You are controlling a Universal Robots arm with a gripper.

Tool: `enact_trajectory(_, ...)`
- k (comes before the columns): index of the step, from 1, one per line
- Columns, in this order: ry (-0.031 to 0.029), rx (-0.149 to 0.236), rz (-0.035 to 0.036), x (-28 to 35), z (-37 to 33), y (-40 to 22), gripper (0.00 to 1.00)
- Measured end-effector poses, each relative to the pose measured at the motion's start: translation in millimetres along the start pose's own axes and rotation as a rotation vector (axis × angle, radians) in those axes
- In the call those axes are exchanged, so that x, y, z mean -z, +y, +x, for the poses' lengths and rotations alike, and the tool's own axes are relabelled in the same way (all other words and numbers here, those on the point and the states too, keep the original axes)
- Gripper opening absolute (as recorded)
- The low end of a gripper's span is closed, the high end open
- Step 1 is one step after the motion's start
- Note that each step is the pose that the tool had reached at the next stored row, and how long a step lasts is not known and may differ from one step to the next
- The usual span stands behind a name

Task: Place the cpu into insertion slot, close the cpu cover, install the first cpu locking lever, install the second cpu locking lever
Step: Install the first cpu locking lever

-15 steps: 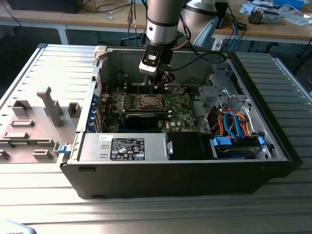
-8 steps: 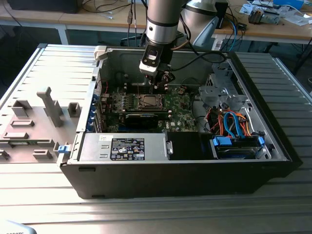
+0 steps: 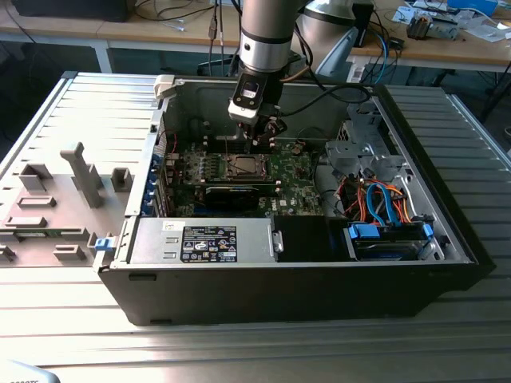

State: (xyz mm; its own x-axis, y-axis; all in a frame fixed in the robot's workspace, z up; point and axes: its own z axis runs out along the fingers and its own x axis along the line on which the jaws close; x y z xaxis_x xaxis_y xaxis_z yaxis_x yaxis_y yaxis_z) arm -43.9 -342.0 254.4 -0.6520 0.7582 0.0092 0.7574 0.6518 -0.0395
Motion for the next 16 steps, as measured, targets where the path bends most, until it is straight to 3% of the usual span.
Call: enact_trajectory(16,-0.0012,0.031,0.0003,0.0,0.0,0.0,0.11)
